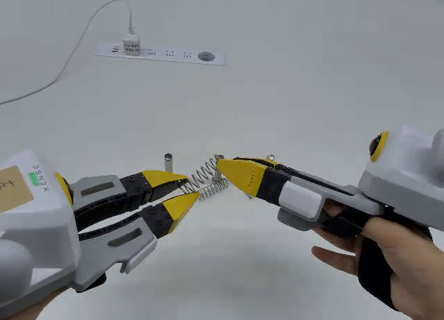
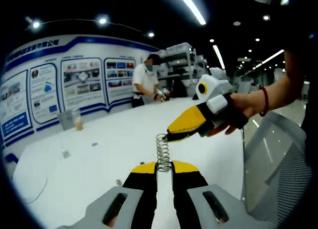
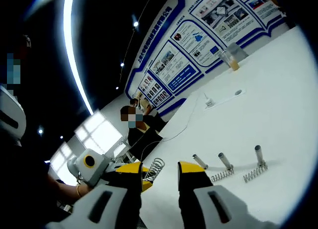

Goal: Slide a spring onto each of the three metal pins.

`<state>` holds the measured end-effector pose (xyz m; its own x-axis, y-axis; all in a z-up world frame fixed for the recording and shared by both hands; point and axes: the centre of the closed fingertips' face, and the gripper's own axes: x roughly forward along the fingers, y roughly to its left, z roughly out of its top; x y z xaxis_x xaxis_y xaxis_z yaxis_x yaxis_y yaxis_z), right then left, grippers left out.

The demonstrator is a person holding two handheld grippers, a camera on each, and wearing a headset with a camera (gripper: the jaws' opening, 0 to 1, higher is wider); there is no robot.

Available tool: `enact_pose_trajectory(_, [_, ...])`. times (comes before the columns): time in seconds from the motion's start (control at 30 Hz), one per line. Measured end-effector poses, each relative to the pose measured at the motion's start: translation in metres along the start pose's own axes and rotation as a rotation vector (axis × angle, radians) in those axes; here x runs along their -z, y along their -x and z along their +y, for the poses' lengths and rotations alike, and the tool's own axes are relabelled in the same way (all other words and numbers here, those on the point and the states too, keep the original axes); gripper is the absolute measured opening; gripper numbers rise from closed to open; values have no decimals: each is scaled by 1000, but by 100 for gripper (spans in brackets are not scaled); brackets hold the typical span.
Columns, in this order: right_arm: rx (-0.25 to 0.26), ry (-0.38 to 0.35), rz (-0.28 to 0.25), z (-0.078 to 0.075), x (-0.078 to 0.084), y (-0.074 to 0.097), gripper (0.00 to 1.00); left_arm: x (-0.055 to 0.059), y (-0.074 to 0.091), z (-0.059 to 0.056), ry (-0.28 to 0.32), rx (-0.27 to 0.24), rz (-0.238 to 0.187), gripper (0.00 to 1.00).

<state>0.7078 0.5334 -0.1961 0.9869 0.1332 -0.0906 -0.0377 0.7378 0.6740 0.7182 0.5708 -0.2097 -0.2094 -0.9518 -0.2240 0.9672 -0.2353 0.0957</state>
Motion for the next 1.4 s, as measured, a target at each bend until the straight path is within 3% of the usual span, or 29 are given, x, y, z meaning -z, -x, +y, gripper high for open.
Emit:
enact_pose_trajectory(0.3, [-63,-93,-22,12,-2,-5,22,-13,3,-6,-47,14,-40,10])
enact_pose_trajectory(0.53, [-101,-140,-20,20,-2,-7,14,-19,3,-11,-64,30,-42,10])
enact_pose_trajectory(0.73, [-108,-138,-24,21,-2,-8,12,-17,2,-10,-68,27,-30,10])
enact_pose_trajectory(0.93, [-98,-100,-13,19,1,-10,12,-9,-1,-8,-63,24,0,10])
enact_pose_trajectory(1.2, [-41,41,23,14,10,-17,11,10,-5,-4,-2,9,71,11])
enact_pose_trajectory(1.4, [-19,119,-7,11,3,-20,11,29,-1,-3,44,5,129,15])
